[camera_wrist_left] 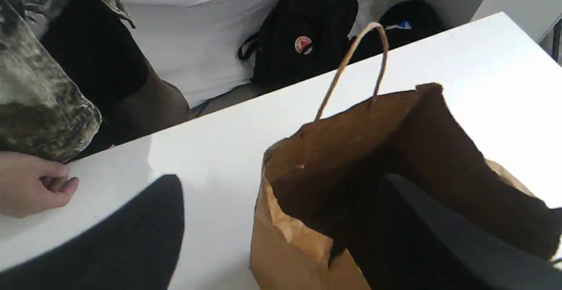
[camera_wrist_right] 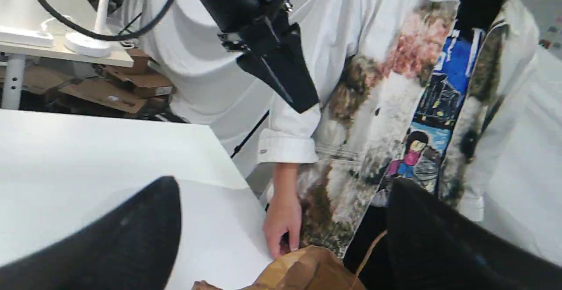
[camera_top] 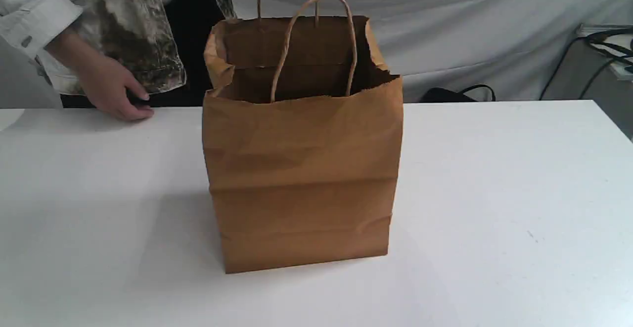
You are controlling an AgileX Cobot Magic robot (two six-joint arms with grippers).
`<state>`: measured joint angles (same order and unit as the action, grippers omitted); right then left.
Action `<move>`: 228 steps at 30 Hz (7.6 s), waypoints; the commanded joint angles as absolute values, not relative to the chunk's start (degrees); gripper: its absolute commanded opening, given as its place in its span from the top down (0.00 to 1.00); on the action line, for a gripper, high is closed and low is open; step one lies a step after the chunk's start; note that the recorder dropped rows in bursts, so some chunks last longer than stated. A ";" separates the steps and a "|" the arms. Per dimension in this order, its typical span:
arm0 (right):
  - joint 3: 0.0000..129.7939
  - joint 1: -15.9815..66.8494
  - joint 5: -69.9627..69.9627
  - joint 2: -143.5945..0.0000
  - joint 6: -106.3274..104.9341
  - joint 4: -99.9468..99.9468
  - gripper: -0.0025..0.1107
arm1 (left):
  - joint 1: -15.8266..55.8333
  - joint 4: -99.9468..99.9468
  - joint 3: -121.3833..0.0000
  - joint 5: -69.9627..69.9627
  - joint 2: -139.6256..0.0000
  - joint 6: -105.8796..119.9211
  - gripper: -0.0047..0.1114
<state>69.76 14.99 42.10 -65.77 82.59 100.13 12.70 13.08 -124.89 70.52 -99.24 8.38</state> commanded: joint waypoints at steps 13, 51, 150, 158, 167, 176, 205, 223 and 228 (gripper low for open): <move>50.89 14.75 18.51 -34.79 81.86 99.95 0.42 | 12.90 26.61 -91.85 50.91 -65.21 12.72 0.41; 34.79 14.75 -18.29 -3.33 86.99 78.00 0.70 | 12.90 88.55 -11.80 31.93 -1.48 66.77 0.41; 34.79 14.75 -18.29 -3.33 86.99 77.96 0.70 | -1.01 2.80 0.00 2.87 0.00 3.14 0.96; 34.79 14.75 -18.29 -3.33 86.99 77.96 0.70 | -3.37 2.59 0.00 10.28 0.00 0.00 0.96; 34.79 14.75 -18.29 -3.33 86.99 77.96 0.70 | -3.35 1.91 0.00 14.81 0.00 0.00 0.96; 34.79 14.75 -18.29 -3.33 86.99 77.96 0.70 | -3.35 1.91 0.00 15.21 0.00 0.00 0.96; 32.90 14.75 13.68 -6.95 62.57 49.74 0.70 | -3.35 1.91 0.00 15.19 0.00 0.00 0.96; 10.82 14.85 -7.29 -7.60 -5.34 -16.87 0.70 | -3.35 1.91 0.00 15.19 0.00 0.00 0.96; 4.55 14.85 -6.20 -7.60 -7.10 -16.88 0.70 | -3.35 1.91 0.00 15.19 0.00 0.00 0.96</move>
